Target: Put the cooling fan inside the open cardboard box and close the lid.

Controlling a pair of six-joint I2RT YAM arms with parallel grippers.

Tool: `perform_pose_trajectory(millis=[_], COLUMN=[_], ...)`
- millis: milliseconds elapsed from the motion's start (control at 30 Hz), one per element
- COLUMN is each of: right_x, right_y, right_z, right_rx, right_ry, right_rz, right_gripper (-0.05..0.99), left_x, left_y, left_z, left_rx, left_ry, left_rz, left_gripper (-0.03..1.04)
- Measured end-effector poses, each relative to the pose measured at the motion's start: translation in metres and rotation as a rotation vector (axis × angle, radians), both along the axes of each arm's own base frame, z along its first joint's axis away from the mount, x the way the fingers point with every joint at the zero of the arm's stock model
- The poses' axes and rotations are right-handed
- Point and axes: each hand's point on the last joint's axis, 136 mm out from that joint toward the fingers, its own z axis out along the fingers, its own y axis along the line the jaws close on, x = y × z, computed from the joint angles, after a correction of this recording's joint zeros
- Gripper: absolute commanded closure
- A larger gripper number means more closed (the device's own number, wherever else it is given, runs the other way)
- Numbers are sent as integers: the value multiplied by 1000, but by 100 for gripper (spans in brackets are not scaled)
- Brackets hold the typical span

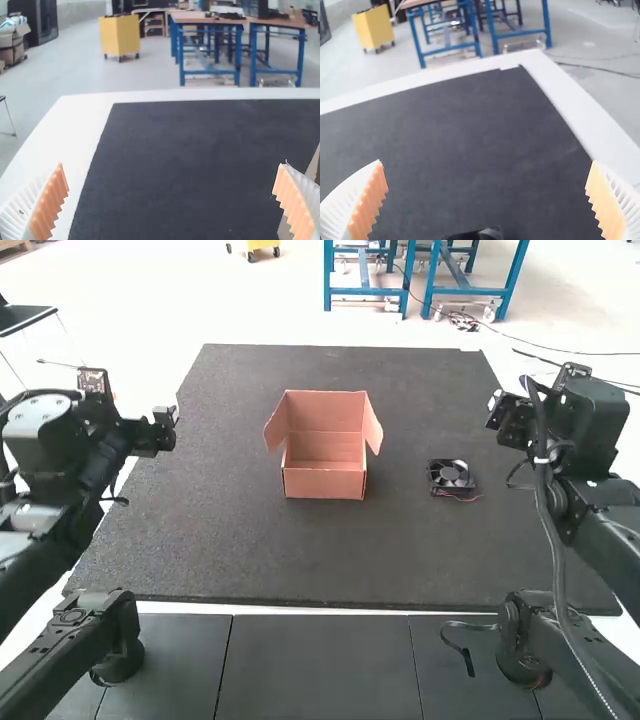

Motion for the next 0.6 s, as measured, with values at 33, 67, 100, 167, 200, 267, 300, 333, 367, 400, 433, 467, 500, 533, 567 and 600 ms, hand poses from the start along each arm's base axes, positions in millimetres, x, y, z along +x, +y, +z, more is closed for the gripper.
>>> perform_pose_trajectory(millis=[33, 67, 100, 167, 200, 267, 300, 333, 367, 400, 433, 467, 500, 533, 567, 600], right_x=[2, 5, 7, 11, 14, 21, 24, 27, 29, 32, 35, 36, 38, 39, 38, 37], right_y=[0, 0, 0, 1, 3, 7, 8, 9, 10, 10, 11, 11, 10, 9, 8, 8], right_z=[1, 2, -1, -6, -10, -17, -19, -20, -22, -22, -24, -29, -34, -42, -52, -63], right_rx=[8, 18, 28, 51, 63, 85, 90, 89, 84, 75, 67, 59, 51, 42, 36, 31], right_ry=[25, 56, 105, 193, 233, 299, 322, 338, 355, 369, 391, 424, 453, 489, 529, 578], right_rz=[-2, -4, -7, -8, -5, 7, 13, 19, 25, 30, 34, 36, 35, 33, 28, 24], right_gripper=[2, 2, 2, 2, 2, 2, 2, 2, 2, 2, 2, 2, 2, 2, 2, 2], left_x=[8, 16, 26, 41, 48, 62, 67, 70, 71, 73, 74, 76, 77, 79, 80, 81], left_y=[0, 0, 0, 0, 0, 0, 0, 0, 0, 0, 0, 0, 0, 0, -1, -2], left_z=[1, 1, 0, -4, -6, -17, -27, -35, -41, -45, -48, -49, -50, -51, -52, -53], left_rx=[-1, -3, -6, -12, -15, -18, -20, -21, -21, -21, -21, -20, -20, -20, -21, -21], left_ry=[35, 73, 115, 188, 225, 309, 357, 398, 431, 457, 475, 487, 496, 501, 507, 513], left_rz=[0, 0, 0, 1, 2, 3, 4, 4, 4, 5, 5, 5, 4, 2, 0, -5], left_gripper=[5, 5, 5, 5, 5, 5, 5, 5, 5, 5, 5, 5, 5, 5, 5, 5])
